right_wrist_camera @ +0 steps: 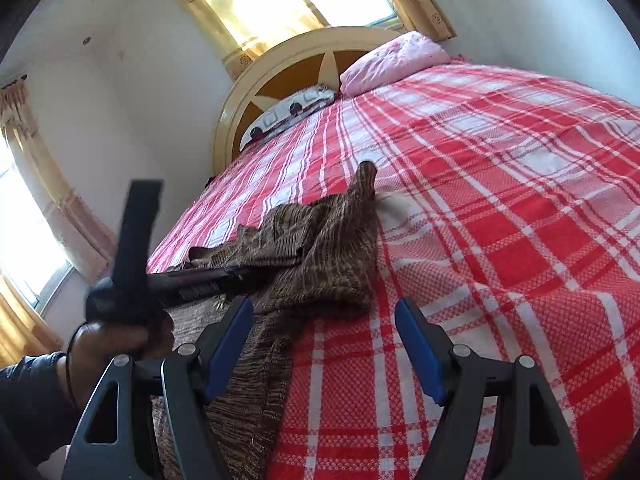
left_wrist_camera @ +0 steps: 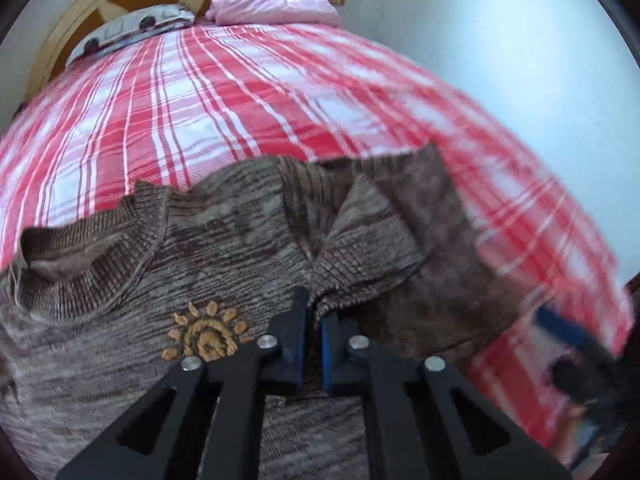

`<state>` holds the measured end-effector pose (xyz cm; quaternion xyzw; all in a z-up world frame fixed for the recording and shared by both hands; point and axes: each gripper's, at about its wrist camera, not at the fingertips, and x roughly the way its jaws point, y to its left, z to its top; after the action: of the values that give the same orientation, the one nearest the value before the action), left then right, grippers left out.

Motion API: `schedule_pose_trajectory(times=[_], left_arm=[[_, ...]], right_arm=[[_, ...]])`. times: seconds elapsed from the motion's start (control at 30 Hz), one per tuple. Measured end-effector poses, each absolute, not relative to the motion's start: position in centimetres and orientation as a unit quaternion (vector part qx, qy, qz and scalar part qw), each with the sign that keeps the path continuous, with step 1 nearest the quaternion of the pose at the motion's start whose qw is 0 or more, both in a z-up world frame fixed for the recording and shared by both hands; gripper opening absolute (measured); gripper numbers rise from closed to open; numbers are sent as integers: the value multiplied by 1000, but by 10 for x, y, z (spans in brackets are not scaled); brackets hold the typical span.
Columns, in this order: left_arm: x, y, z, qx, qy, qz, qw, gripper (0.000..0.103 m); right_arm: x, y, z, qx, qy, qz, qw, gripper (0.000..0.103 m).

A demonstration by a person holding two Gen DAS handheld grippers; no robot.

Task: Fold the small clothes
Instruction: 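Grasp the other sleeve near the shoulder with the left tool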

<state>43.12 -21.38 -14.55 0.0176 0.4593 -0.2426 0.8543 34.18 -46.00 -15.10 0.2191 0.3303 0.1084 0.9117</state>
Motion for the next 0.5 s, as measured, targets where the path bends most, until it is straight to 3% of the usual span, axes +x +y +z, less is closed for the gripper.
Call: schedule_pose_trajectory(times=[0.3, 0.4, 0.43, 0.5], left_arm=[[408, -139, -106, -63, 430, -247, 866, 3], [420, -143, -111, -29, 419, -225, 879, 5], [425, -150, -115, -15, 416, -227, 880, 11], [422, -164, -123, 14, 421, -228, 878, 41]], right_arm=[[346, -456, -157, 210, 352, 103, 907, 74], [348, -456, -158, 210, 357, 94, 905, 74], [349, -456, -160, 210, 361, 92, 904, 74], [351, -456, -163, 211, 368, 90, 901, 74]])
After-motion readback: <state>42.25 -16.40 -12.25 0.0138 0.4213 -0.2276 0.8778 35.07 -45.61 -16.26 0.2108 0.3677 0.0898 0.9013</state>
